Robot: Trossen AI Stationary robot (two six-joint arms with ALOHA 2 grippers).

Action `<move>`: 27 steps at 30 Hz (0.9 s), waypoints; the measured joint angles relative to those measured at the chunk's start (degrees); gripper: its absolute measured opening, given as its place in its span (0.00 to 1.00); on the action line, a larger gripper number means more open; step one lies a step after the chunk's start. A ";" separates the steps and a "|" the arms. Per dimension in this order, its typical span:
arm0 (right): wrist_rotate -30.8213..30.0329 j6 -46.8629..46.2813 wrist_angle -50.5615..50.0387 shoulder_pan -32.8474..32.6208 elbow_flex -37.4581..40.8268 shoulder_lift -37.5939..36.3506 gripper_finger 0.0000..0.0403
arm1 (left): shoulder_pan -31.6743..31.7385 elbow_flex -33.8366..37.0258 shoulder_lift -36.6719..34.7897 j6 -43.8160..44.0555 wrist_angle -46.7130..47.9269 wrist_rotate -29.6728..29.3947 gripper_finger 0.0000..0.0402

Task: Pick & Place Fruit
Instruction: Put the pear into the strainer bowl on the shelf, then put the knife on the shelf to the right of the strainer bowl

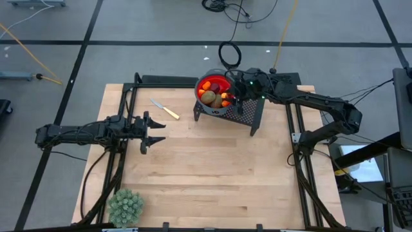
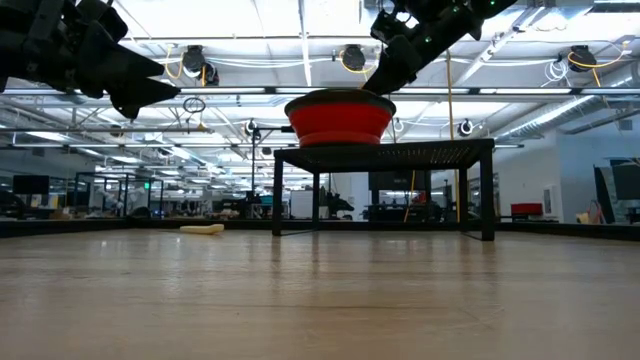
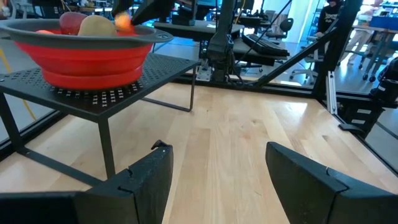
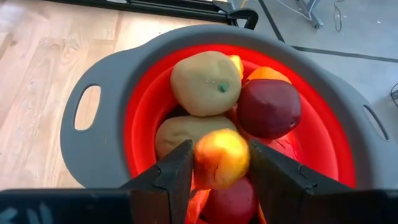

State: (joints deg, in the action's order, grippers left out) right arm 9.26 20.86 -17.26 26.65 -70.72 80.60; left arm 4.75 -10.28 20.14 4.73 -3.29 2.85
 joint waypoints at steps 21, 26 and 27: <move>-0.26 -8.57 2.04 -5.40 -0.01 -9.71 0.21 | 0.00 0.00 0.03 1.72 0.02 0.04 0.64; -0.29 -11.19 -2.48 -8.03 -0.02 -14.32 0.04 | -0.02 0.00 0.07 1.60 0.09 0.04 0.64; -0.30 -11.80 -3.16 -8.55 0.00 -15.28 0.02 | -0.01 0.00 0.07 1.57 0.09 0.04 0.64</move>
State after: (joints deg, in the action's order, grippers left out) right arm 8.95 9.07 -20.42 18.11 -70.72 65.32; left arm 4.74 -10.28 20.21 6.31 -3.20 2.90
